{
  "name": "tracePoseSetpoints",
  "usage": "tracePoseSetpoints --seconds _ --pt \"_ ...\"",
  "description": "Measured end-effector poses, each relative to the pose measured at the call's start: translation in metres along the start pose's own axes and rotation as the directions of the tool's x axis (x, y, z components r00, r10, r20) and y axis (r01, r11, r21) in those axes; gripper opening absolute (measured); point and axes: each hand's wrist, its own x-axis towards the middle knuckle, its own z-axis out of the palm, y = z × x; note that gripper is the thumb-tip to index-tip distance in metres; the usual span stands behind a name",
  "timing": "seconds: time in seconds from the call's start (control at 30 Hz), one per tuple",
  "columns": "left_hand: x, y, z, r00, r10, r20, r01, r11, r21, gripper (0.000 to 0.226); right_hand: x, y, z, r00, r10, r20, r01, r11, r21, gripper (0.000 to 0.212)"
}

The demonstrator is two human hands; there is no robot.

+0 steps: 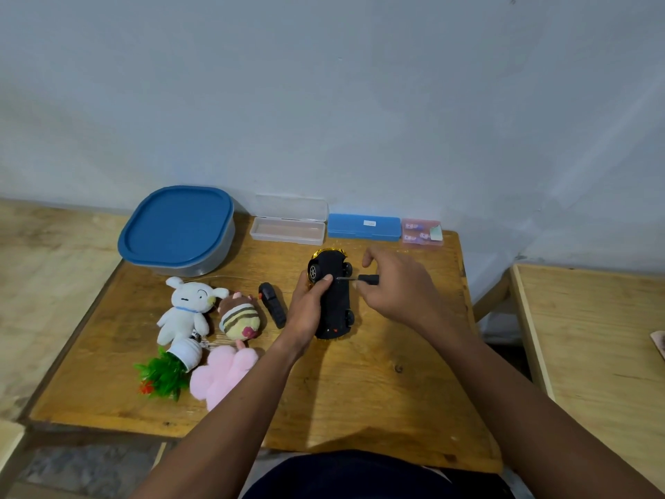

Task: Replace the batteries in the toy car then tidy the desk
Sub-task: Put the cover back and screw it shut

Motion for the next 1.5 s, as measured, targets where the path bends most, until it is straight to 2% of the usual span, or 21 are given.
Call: tracePoseSetpoints --seconds 0.07,0.2,0.33,0.43,0.53,0.63,0.73,0.83,0.9,1.07,1.17,1.23,1.3,1.4,1.5 --pt "0.001 0.002 0.000 1.000 -0.002 -0.008 0.002 1.000 -0.001 0.020 0.001 0.002 0.000 0.998 -0.048 0.029 0.048 0.999 0.016 0.024" --pt "0.002 0.004 0.000 1.000 0.009 -0.011 -0.009 1.000 0.021 0.019 0.004 0.004 -0.002 0.999 -0.049 -0.002 0.049 0.996 -0.076 0.009" --pt "0.000 0.004 0.001 1.000 0.018 0.010 -0.019 0.998 0.057 0.016 0.003 0.002 -0.002 0.999 0.039 0.026 -0.032 0.972 -0.231 0.040" --pt "0.000 0.004 0.004 1.000 0.020 0.000 -0.020 0.999 0.046 0.016 0.002 0.003 -0.001 0.996 0.066 0.061 -0.055 0.984 -0.171 0.039" --pt "0.000 0.004 0.004 1.000 0.009 -0.020 -0.009 1.000 0.014 0.015 0.000 0.001 -0.003 0.996 -0.013 0.083 0.018 0.998 -0.067 0.018" --pt "0.002 0.004 0.003 1.000 0.010 -0.018 -0.010 1.000 0.019 0.015 0.001 0.002 -0.004 0.994 -0.084 0.069 0.086 0.996 -0.029 0.020" --pt "0.003 0.003 0.002 0.999 0.006 -0.033 -0.006 1.000 0.015 0.014 0.003 0.001 -0.006 0.996 -0.092 0.019 0.094 0.989 -0.112 0.013" --pt "0.002 0.002 0.002 1.000 0.006 -0.027 -0.006 1.000 0.021 0.016 0.004 0.001 -0.005 0.997 -0.081 0.010 0.080 0.961 -0.266 0.030" --pt "0.001 0.002 0.004 1.000 -0.003 -0.027 0.003 1.000 0.017 0.017 0.005 -0.001 -0.003 0.998 -0.046 0.041 0.056 0.952 -0.299 0.038" --pt "-0.003 -0.001 0.006 1.000 0.004 -0.021 -0.003 1.000 0.022 0.019 0.004 -0.004 -0.001 0.995 0.055 0.088 -0.038 0.983 -0.180 0.041" --pt "-0.004 0.000 0.005 0.999 0.014 -0.039 -0.013 1.000 0.024 0.019 0.002 -0.003 -0.007 0.992 0.015 0.125 -0.008 0.999 -0.052 0.013" --pt "-0.005 0.002 0.005 0.999 0.019 -0.042 -0.018 1.000 0.024 0.019 0.002 -0.004 -0.012 0.988 -0.024 0.154 0.024 1.000 -0.001 0.023" --pt "-0.005 0.003 0.004 0.999 0.025 -0.044 -0.024 0.999 0.022 0.018 0.001 -0.002 -0.013 0.992 -0.076 0.102 0.080 0.996 -0.031 0.023" --pt "-0.007 0.004 0.002 0.998 0.034 -0.048 -0.033 0.999 0.026 0.016 0.000 0.000 -0.014 0.992 -0.125 0.026 0.128 0.976 -0.178 0.009" --pt "-0.008 0.004 0.002 0.998 0.033 -0.048 -0.032 0.999 0.017 0.015 0.001 0.001 -0.012 0.990 -0.132 0.054 0.143 0.945 -0.293 0.031"
